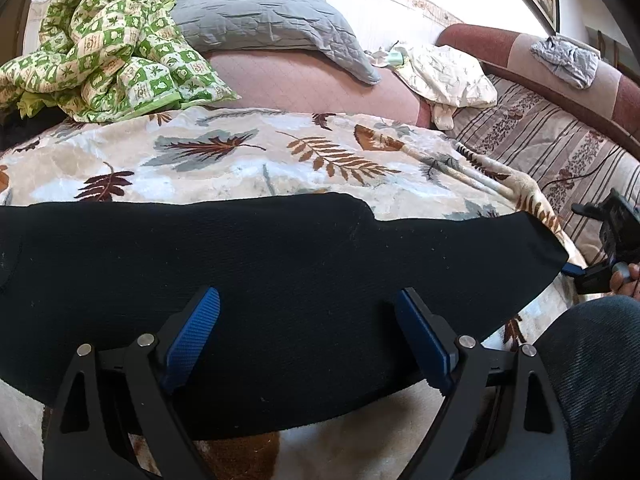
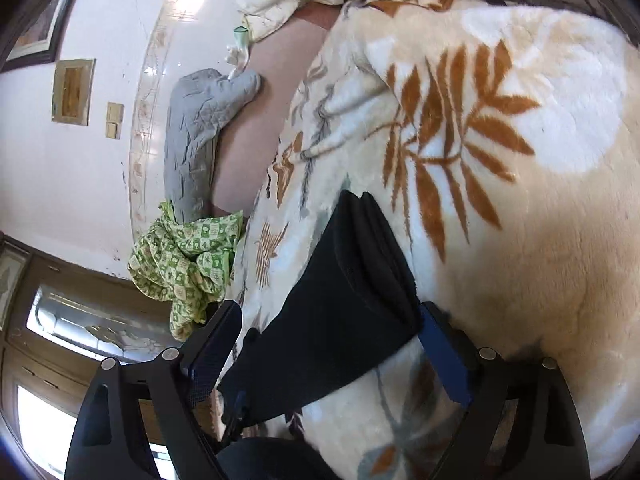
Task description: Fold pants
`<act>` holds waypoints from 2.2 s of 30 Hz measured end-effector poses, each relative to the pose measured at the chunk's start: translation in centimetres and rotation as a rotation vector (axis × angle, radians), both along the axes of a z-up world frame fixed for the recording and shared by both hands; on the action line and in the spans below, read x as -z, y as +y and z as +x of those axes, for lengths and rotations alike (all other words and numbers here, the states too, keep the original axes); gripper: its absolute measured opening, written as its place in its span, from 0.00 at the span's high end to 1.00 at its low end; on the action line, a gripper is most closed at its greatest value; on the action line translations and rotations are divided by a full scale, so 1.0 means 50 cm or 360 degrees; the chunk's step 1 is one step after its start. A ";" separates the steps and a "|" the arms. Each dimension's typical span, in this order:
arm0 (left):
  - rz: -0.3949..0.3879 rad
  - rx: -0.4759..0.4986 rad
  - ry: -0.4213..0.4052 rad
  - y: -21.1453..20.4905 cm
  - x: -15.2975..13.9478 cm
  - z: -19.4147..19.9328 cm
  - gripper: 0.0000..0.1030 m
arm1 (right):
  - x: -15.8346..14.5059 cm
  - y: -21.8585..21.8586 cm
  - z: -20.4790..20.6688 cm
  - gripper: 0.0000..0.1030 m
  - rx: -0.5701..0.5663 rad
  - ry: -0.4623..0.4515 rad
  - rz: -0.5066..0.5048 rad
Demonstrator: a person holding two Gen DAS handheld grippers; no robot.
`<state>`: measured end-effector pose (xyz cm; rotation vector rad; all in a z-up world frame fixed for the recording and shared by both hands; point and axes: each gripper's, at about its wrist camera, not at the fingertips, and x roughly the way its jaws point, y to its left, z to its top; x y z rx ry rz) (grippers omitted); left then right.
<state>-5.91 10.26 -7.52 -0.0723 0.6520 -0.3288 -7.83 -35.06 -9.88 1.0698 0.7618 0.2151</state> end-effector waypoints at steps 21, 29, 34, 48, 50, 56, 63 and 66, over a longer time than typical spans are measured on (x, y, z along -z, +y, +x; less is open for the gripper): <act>0.0291 -0.0485 0.0285 0.012 -0.007 0.061 0.07 | -0.012 0.027 -0.009 0.88 0.0005 0.0150 -0.0596; 0.0293 -0.0480 0.0281 0.010 -0.006 0.063 0.04 | -0.005 0.010 -0.011 0.86 0.0030 0.0174 -0.0467; 0.0292 -0.0481 0.0279 0.010 -0.005 0.062 0.03 | -0.005 0.007 -0.008 0.83 0.0034 0.0197 -0.0433; 0.0203 -0.0401 0.0211 0.013 -0.014 0.059 0.00 | -0.029 0.018 -0.017 0.92 0.0047 0.0094 -0.0469; 0.0069 -0.0371 0.0157 0.044 -0.038 0.044 0.00 | -0.044 0.024 -0.022 0.92 0.0034 0.0032 -0.0481; 0.0124 -0.0696 -0.0126 0.166 -0.096 0.019 0.00 | -0.082 0.065 -0.015 0.92 -0.0161 -0.0165 -0.0470; -0.0039 -0.0667 -0.0037 0.209 -0.034 0.050 0.00 | -0.114 0.197 0.030 0.92 -0.0611 -0.0310 -0.0526; -0.0076 -0.0642 -0.0018 0.214 -0.029 0.055 0.00 | -0.113 0.255 0.050 0.92 -0.0780 -0.0322 -0.0515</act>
